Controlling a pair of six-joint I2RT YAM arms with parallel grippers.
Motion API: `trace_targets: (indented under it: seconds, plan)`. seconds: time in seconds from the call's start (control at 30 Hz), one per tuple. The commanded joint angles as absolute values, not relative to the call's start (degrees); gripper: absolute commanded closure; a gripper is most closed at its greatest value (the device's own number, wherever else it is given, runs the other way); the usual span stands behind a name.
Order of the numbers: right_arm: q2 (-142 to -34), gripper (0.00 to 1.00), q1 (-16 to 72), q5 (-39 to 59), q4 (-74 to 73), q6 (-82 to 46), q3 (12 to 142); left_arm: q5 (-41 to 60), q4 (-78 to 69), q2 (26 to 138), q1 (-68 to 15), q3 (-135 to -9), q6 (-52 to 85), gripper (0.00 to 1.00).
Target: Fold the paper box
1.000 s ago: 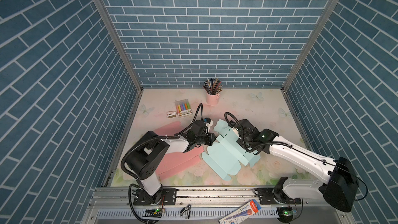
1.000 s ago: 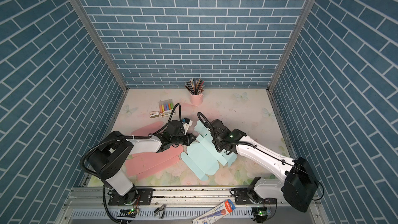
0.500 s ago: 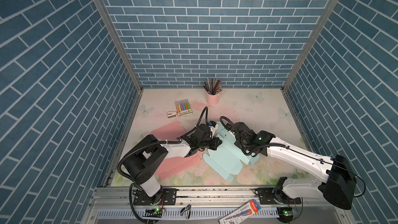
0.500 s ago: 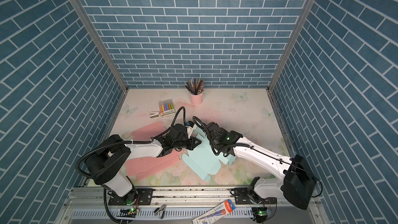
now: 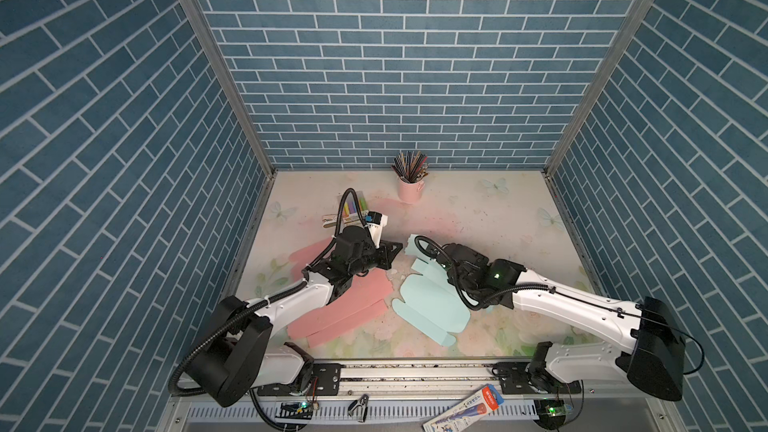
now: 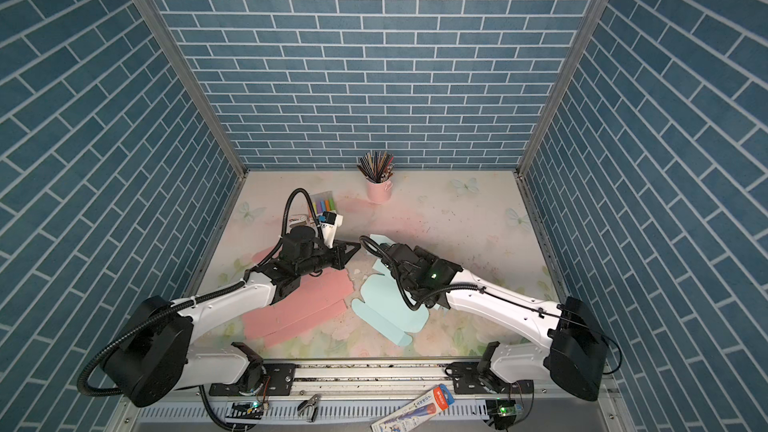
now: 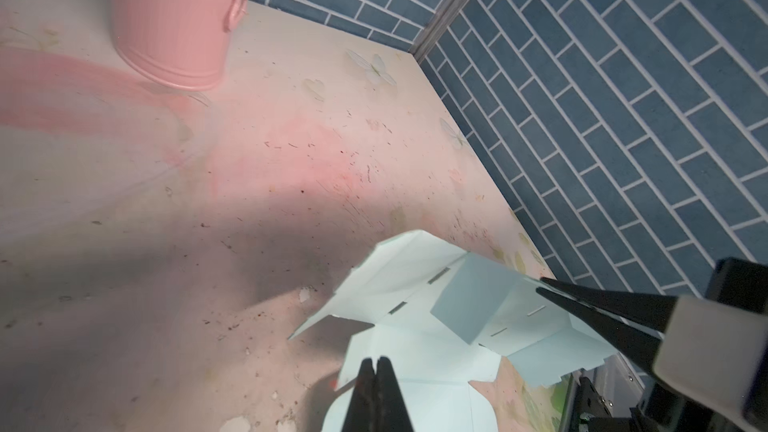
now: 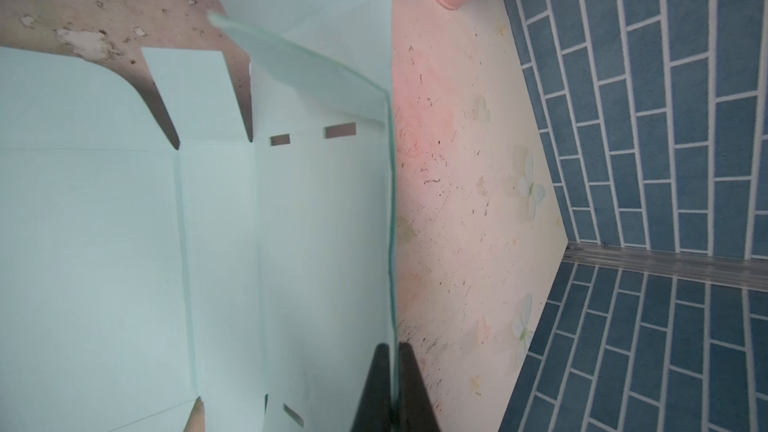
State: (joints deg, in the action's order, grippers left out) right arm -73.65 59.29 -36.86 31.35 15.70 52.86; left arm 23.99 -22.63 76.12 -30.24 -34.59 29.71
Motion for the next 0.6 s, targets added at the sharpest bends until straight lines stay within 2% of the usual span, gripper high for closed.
trace_targets:
  seconds: [0.0,0.33,0.57]
  plan:
    - [-75.07,1.0,60.29,-39.58,29.68,19.18,51.94,25.39,-24.0,79.66,-26.45,-34.97,30.07,1.0]
    - [-76.61,1.0,61.92,-42.16,26.99,23.71,51.12,28.93,-28.53,96.07,-24.85,-44.64,27.95,1.0]
    - [-77.09,1.0,62.08,-43.77,22.99,26.93,48.31,33.94,-31.04,101.47,-25.98,-46.41,28.44,1.0]
